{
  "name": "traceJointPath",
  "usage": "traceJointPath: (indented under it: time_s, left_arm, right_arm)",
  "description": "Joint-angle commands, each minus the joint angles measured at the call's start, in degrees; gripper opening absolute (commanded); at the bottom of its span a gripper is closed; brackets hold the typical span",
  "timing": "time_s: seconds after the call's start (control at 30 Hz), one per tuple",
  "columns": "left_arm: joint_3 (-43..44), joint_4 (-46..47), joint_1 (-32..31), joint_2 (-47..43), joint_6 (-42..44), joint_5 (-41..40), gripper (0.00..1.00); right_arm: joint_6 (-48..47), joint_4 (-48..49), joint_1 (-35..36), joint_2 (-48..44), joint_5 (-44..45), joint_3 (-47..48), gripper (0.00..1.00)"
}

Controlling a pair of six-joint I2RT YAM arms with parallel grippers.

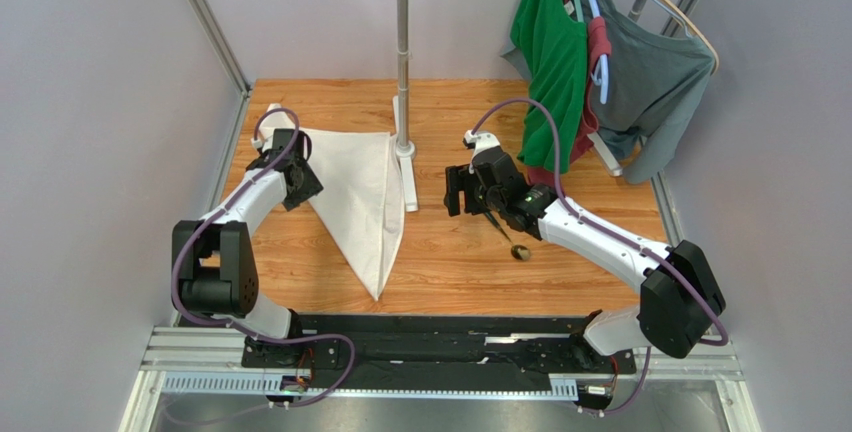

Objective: Fold the napkin, place the utensils inside, and roll it up

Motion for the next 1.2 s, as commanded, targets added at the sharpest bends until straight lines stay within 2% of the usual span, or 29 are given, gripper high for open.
traceJointPath:
  time_s: [0.0, 0.4, 0.63, 0.77, 0.9, 0.93, 0.97, 1.0, 1.03, 1.17]
  left_arm:
    - [-1.53, 5.1, 1.73, 1.57, -1.6, 2.99, 0.56]
    - [-0.92, 7.83, 6.92, 7.63, -1.42, 8.7, 0.52]
    - [0.31, 8.01, 7.45, 10.01, -0.98, 9.58, 0.5]
    - [1.8, 7.66, 7.45, 11.59, -0.02, 10.63, 0.4]
    - [3.56, 6.43, 7.45, 13.26, 0.25, 11.25, 0.34]
    - [3.65, 6.25, 7.36, 13.35, 0.33, 11.34, 0.25]
    - [3.74, 6.16, 7.45, 13.35, 0.34, 11.34, 0.22]
    - [4.0, 5.99, 7.45, 13.52, 0.34, 11.43, 0.14]
    - [4.0, 5.81, 7.45, 13.52, 0.42, 11.52, 0.01]
    - [4.44, 4.76, 8.67, 13.61, 1.04, 13.27, 0.0]
  right_arm:
    - [1.06, 2.07, -0.19, -1.96, -0.28, 0.55, 0.77]
    - [1.33, 1.63, -0.28, -1.7, 0.24, 1.08, 0.77]
    - [1.15, 1.37, -0.19, -1.78, 0.51, 1.43, 0.77]
    - [1.33, 1.37, -0.19, -2.22, 0.33, 1.43, 0.77]
    - [1.33, 1.36, -0.28, -2.92, 0.6, 1.35, 0.77]
    - [1.24, 1.37, -0.19, -3.01, 0.6, 1.35, 0.78]
    - [1.33, 1.37, -0.19, -3.19, 0.77, 1.26, 0.78]
    - [1.24, 1.37, -0.19, -3.45, 0.77, 1.26, 0.78]
    - [1.15, 1.37, -0.19, -3.45, 0.86, 1.17, 0.78]
    - [0.89, 1.45, -0.19, -3.46, 0.86, 1.17, 0.78]
